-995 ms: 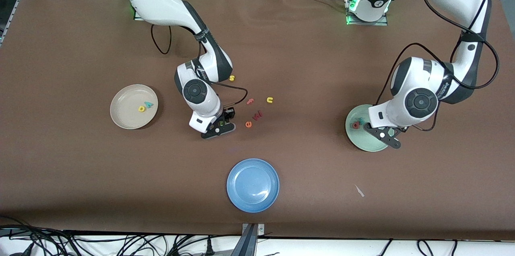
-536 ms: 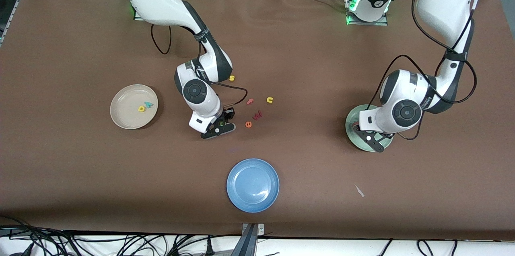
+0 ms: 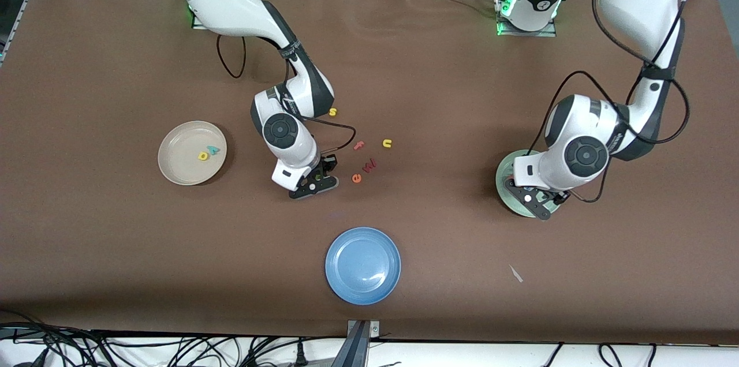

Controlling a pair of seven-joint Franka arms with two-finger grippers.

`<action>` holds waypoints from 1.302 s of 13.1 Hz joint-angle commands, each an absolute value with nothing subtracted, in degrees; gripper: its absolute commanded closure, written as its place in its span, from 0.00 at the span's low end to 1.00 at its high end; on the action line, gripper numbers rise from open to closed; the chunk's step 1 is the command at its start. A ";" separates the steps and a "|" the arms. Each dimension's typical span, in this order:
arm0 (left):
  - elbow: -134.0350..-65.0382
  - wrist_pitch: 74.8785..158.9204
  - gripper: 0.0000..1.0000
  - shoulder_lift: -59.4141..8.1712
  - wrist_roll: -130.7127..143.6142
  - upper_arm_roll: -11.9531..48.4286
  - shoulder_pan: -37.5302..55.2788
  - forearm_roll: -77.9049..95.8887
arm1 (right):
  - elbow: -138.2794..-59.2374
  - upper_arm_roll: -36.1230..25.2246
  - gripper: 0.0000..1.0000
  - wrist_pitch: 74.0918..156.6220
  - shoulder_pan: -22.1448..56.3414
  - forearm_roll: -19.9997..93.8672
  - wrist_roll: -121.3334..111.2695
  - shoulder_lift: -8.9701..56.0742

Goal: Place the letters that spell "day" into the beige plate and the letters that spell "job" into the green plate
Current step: 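Drop the blue o on the green plate with the left gripper, then grasp the green p with the right gripper while the left gripper withdraws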

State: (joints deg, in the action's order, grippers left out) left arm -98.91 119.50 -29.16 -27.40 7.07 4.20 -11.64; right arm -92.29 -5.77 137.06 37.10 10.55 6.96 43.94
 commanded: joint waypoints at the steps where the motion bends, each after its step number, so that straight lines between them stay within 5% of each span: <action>1: -96.09 112.00 0.00 -24.70 -28.65 6.85 3.61 -10.02 | -90.70 -5.71 0.79 137.11 37.53 10.63 7.73 45.70; 5: -83.70 100.48 0.00 -24.79 -26.90 6.77 4.31 -8.44 | -90.53 -5.80 0.88 137.11 37.53 10.55 7.30 45.62; 10: -79.63 94.04 0.00 -19.87 -12.35 6.50 1.94 -2.04 | -90.35 -5.89 0.95 136.41 37.27 10.99 7.12 45.00; 17: -100.61 104.13 0.00 0.51 -8.26 6.33 -4.99 1.23 | -92.89 -10.89 0.95 126.04 37.09 10.99 7.47 37.72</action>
